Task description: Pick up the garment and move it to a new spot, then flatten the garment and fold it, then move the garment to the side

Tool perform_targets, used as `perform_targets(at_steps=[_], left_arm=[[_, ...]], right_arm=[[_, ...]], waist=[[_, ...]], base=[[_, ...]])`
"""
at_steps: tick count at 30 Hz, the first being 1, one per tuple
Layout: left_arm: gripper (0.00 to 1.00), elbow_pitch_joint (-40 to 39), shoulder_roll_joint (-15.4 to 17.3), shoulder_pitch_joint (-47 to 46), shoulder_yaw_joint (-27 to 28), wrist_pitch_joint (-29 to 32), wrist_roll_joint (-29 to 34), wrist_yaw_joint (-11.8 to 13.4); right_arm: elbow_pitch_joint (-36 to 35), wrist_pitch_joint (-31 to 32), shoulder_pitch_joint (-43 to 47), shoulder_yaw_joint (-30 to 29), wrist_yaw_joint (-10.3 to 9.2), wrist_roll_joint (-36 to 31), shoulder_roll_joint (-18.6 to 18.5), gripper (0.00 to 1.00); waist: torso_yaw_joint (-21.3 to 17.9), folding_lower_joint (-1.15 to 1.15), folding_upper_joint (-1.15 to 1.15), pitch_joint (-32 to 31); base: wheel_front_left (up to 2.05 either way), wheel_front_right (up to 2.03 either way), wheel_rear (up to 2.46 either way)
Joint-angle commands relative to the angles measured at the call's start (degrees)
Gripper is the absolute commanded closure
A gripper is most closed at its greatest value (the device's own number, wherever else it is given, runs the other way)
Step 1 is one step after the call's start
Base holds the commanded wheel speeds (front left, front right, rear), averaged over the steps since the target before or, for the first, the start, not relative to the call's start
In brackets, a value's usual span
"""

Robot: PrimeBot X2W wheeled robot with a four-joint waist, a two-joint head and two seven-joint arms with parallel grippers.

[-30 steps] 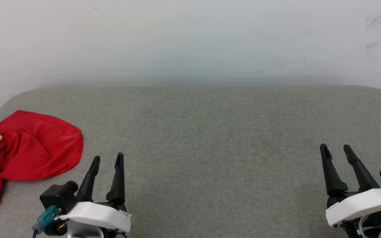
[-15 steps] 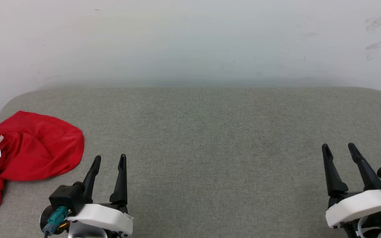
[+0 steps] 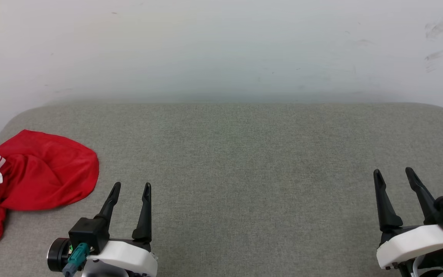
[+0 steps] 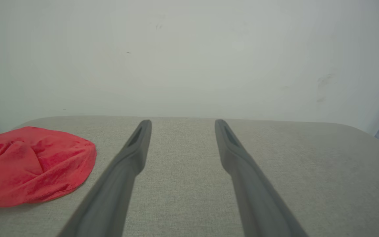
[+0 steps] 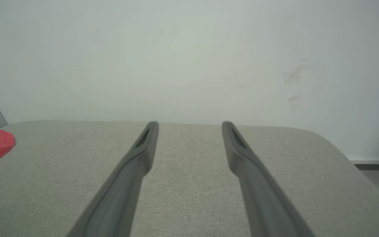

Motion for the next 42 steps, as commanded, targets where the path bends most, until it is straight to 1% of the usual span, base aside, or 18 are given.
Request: perform_targets(at_steps=[1, 7, 12, 15, 22, 31, 42], left_arm=[[0.0, -0.1, 0.2, 0.3, -0.2, -0.6, 1.5, 0.2], [0.0, 0.1, 0.1, 0.1, -0.5, -1.2, 3.1, 0.2], [0.0, 0.2, 0.0, -0.6, -0.3, -1.7, 3.5, 0.1], [0.0, 0.2, 0.0, -0.8, -0.3, -1.8, 3.8, 0.1], [0.0, 0.3, -0.1, -1.3, 0.6, -1.7, 2.8, 0.4], [0.0, 0.0, -0.1, -1.5, 1.9, -1.7, 2.6, 0.7], [0.0, -0.2, -0.1, -1.6, 3.5, -1.7, 2.5, 0.8]], right_arm=[[-0.7, -0.2, 0.4, -0.2, -0.02, -1.4, 0.2, 0.0], [-1.4, -0.4, 1.0, -0.5, -0.02, -3.2, 0.5, 0.0], [-2.2, -0.5, 1.4, -0.9, -0.02, -4.9, 0.7, 0.0], [-2.3, -0.4, 1.3, -0.9, -0.02, -4.7, 0.7, 0.0], [-2.0, -0.3, 0.7, -0.2, -0.02, -4.1, 0.8, 0.0], [-1.7, -0.4, -0.1, 1.6, -0.03, -3.7, 0.8, 0.0], [-1.0, -1.0, -1.1, 3.7, -0.03, -3.4, -0.1, 0.0]], waist=[[0.0, 0.0, 0.0, 0.0], [0.8, 0.0, 0.0, 0.3], [2.7, 0.0, 0.0, 0.6], [3.7, 0.0, 0.0, 0.8], [8.2, 0.0, 0.0, 1.1], [14.9, 0.0, 0.0, 1.5], [23.0, 0.0, 0.0, 1.8]], base=[[0.0, 0.0, 0.0], [0.0, 0.0, 0.0], [0.0, 0.0, 0.0], [0.0, 0.0, 0.0], [0.0, 0.0, 0.0], [0.0, 0.0, 0.0], [0.0, 0.0, 0.0]])
